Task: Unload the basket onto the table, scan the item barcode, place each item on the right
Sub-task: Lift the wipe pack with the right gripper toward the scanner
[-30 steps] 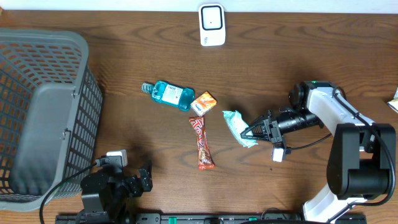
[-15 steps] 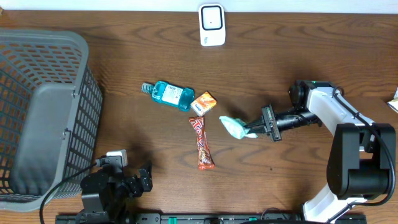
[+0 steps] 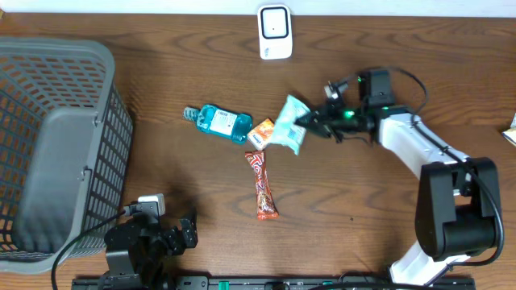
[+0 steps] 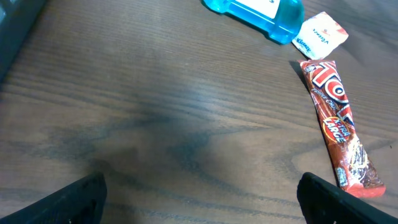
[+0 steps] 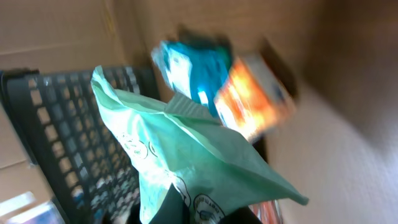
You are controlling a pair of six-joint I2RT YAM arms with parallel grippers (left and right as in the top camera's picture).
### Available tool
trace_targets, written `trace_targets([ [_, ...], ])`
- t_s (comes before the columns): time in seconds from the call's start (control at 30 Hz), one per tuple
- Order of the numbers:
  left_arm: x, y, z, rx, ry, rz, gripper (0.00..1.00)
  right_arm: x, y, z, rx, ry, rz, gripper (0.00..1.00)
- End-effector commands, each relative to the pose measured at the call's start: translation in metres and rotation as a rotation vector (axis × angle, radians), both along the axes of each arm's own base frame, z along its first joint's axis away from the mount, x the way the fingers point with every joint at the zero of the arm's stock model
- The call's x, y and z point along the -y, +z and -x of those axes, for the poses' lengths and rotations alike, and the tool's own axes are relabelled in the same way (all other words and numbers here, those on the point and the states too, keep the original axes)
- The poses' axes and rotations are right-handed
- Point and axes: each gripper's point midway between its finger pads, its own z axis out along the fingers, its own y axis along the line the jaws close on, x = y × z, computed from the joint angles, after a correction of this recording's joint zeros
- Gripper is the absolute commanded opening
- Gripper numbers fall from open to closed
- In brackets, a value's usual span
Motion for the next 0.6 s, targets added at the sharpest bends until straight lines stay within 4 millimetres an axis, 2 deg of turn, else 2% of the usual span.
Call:
trace_targets([
  [0.0,0.0,0.0,0.001,-0.002,-0.005,-0.006,0.98,-0.006,-0.002,-0.024,0.017,-0.143,0.086,0.01],
  [0.17,0.0,0.0,0.001,-0.002,-0.005,-0.006,0.98,-0.011,0.017,-0.057,0.14,-0.262,0.078,0.01],
  [0.33,0.0,0.0,0.001,-0.001,-0.005,-0.006,0.98,-0.001,0.038,-0.089,0.212,-0.385,0.103,0.01],
  [0.47,0.0,0.0,0.001,-0.001,-0.005,-0.006,0.98,-0.004,0.058,-0.115,0.269,-0.408,0.09,0.01],
  [0.57,0.0,0.0,0.001,-0.002,-0.005,-0.006,0.98,-0.011,0.064,-0.14,0.282,-0.405,0.079,0.01],
])
